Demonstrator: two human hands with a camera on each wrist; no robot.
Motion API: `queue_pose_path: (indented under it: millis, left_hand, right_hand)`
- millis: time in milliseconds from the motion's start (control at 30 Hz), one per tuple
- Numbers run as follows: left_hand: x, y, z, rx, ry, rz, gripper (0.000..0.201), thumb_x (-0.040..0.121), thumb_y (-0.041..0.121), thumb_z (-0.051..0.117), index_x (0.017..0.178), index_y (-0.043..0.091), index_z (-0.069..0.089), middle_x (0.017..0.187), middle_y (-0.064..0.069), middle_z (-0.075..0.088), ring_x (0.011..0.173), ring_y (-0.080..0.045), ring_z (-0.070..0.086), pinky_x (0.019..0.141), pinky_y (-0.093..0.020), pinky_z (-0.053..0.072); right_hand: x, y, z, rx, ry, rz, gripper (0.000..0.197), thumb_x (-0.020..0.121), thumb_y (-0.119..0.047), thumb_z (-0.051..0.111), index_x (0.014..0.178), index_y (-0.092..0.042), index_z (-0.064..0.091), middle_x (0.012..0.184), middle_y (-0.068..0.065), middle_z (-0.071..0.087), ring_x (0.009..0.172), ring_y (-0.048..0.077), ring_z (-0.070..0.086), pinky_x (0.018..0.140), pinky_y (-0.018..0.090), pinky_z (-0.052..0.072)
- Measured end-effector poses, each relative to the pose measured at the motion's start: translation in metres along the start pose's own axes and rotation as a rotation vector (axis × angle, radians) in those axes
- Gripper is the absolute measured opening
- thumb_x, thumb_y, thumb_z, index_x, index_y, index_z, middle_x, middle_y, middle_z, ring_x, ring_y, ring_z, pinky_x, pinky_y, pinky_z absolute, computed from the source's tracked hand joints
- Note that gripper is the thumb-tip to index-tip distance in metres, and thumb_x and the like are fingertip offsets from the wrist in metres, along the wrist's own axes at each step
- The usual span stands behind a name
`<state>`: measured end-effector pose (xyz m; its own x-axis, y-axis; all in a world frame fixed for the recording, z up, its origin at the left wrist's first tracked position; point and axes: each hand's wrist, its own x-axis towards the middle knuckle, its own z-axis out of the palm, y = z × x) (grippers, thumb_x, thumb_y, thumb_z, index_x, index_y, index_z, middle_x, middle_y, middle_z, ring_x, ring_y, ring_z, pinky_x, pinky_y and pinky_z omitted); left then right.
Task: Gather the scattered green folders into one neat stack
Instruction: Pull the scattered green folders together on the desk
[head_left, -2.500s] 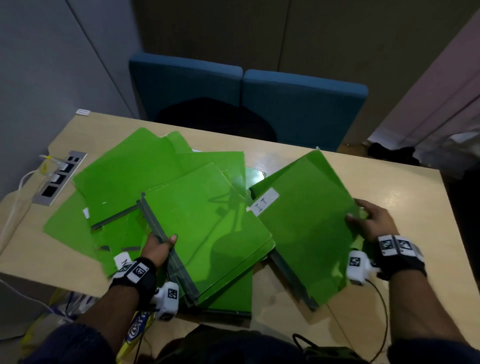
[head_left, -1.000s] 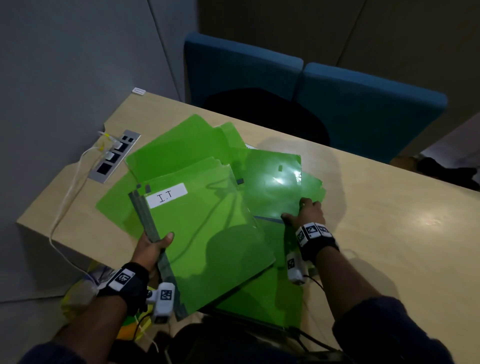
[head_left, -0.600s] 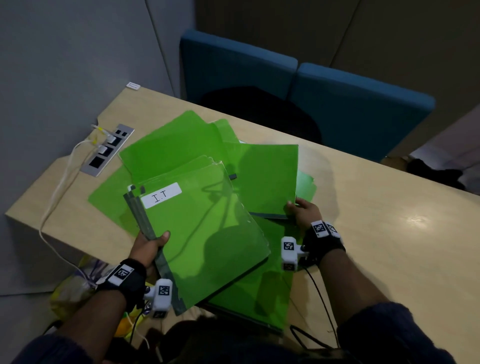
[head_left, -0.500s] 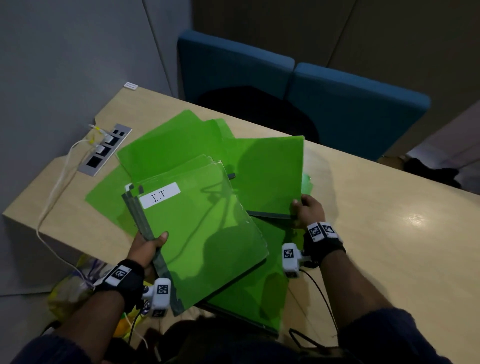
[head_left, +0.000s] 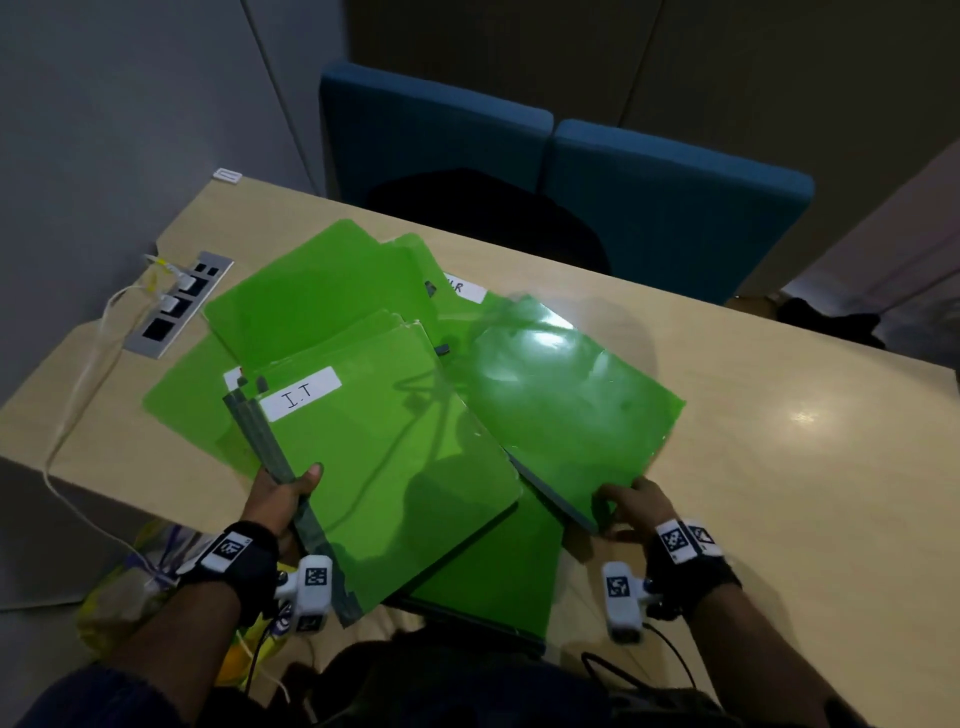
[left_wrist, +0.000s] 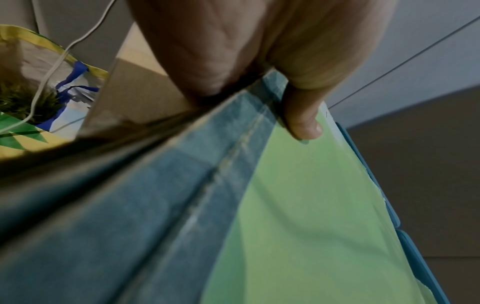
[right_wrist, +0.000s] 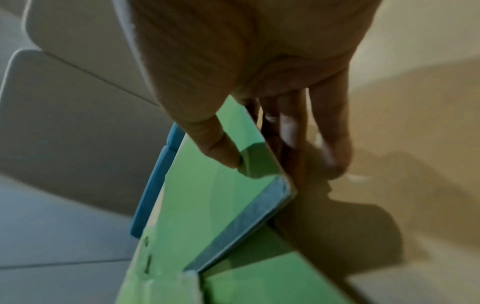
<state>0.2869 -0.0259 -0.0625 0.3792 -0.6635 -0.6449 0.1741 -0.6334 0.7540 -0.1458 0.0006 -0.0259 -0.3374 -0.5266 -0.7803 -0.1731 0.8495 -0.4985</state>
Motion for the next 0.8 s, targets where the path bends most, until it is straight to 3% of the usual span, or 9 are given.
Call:
queue_pose_path:
  millis: [67, 133, 267, 367, 500, 567, 633, 733, 800]
  left_hand:
    - [0.001, -0.001, -0.001, 0.002, -0.009, 0.014, 0.052, 0.091, 0.012, 0.063, 0.136, 0.003, 0.038, 0.090, -0.007, 0.047, 0.106, -0.039, 0.051, 0.088, -0.048, 0.039]
    - [0.000, -0.001, -0.001, 0.001, -0.013, 0.026, 0.054, 0.091, 0.012, 0.065, 0.135, -0.003, 0.038, 0.078, -0.006, 0.041, 0.096, -0.034, 0.051, 0.082, -0.046, 0.039]
    - [0.000, 0.004, 0.000, -0.020, -0.015, 0.032, 0.052, 0.089, 0.014, 0.067, 0.132, 0.000, 0.041, 0.082, -0.006, 0.045, 0.084, -0.028, 0.049, 0.075, -0.046, 0.044]
    - [-0.001, 0.007, 0.004, -0.021, -0.022, 0.022, 0.036, 0.090, 0.014, 0.065, 0.118, 0.003, 0.045, 0.072, -0.004, 0.037, 0.067, -0.027, 0.046, 0.064, -0.039, 0.044]
    - [-0.006, 0.018, 0.030, -0.020, -0.044, 0.040, 0.025, 0.091, 0.017, 0.064, 0.099, 0.009, 0.041, 0.063, -0.001, 0.025, 0.053, -0.024, 0.038, 0.045, -0.029, 0.041]
    - [-0.006, 0.022, 0.044, -0.044, -0.034, 0.049, 0.039, 0.091, 0.017, 0.065, 0.119, -0.004, 0.047, 0.063, -0.002, 0.027, 0.053, -0.024, 0.039, 0.049, -0.029, 0.042]
    - [-0.006, 0.025, 0.053, -0.036, -0.030, 0.059, 0.065, 0.089, 0.019, 0.068, 0.137, -0.009, 0.036, 0.063, -0.003, 0.031, 0.054, -0.025, 0.042, 0.053, -0.030, 0.042]
    - [-0.002, 0.025, 0.064, -0.055, -0.008, 0.056, 0.070, 0.085, 0.021, 0.072, 0.141, 0.000, 0.035, 0.066, -0.003, 0.038, 0.058, -0.025, 0.048, 0.054, -0.031, 0.046]
    - [0.001, 0.026, 0.070, -0.055, 0.016, 0.065, 0.065, 0.085, 0.020, 0.072, 0.138, 0.001, 0.039, 0.068, -0.004, 0.041, 0.060, -0.025, 0.049, 0.056, -0.033, 0.047]
  right_hand:
    - [-0.007, 0.005, 0.009, -0.145, -0.058, -0.087, 0.030, 0.089, -0.015, 0.069, 0.114, -0.002, 0.061, 0.076, 0.000, 0.057, 0.082, 0.026, 0.061, 0.086, 0.041, 0.055]
    - [-0.021, 0.003, 0.015, -0.349, -0.164, -0.150, 0.025, 0.093, -0.025, 0.065, 0.114, -0.010, 0.064, 0.070, -0.014, 0.040, 0.086, 0.017, 0.049, 0.085, 0.024, 0.038]
    - [-0.011, 0.016, 0.017, -0.346, -0.169, -0.192, 0.026, 0.096, -0.028, 0.060, 0.113, -0.008, 0.060, 0.079, 0.003, 0.054, 0.085, 0.021, 0.056, 0.079, 0.025, 0.041]
    - [-0.003, 0.016, 0.011, -0.091, 0.017, -0.168, 0.043, 0.092, -0.015, 0.063, 0.132, -0.006, 0.048, 0.116, 0.015, 0.062, 0.104, 0.031, 0.062, 0.080, 0.032, 0.055]
    - [0.009, 0.014, -0.041, 0.146, 0.399, -0.201, 0.034, 0.083, -0.017, 0.061, 0.114, -0.008, 0.049, 0.102, 0.020, 0.065, 0.085, 0.035, 0.062, 0.076, 0.047, 0.056]
    - [0.018, 0.026, -0.072, 0.190, 0.460, -0.148, 0.025, 0.085, -0.016, 0.061, 0.104, -0.006, 0.050, 0.092, 0.019, 0.061, 0.081, 0.032, 0.058, 0.077, 0.045, 0.053]
    - [0.012, 0.035, -0.088, 0.235, 0.416, -0.119, 0.012, 0.089, -0.011, 0.060, 0.085, -0.015, 0.049, 0.080, 0.009, 0.054, 0.083, 0.026, 0.053, 0.079, 0.038, 0.050]
    - [0.012, 0.064, -0.093, 0.224, 0.320, -0.060, 0.025, 0.093, -0.004, 0.059, 0.079, -0.021, 0.047, 0.077, 0.002, 0.052, 0.087, 0.024, 0.053, 0.075, 0.033, 0.046]
    - [0.017, 0.091, -0.089, 0.163, 0.311, -0.097, 0.011, 0.088, -0.001, 0.064, 0.084, -0.009, 0.057, 0.078, 0.009, 0.059, 0.086, 0.026, 0.056, 0.073, 0.033, 0.048]
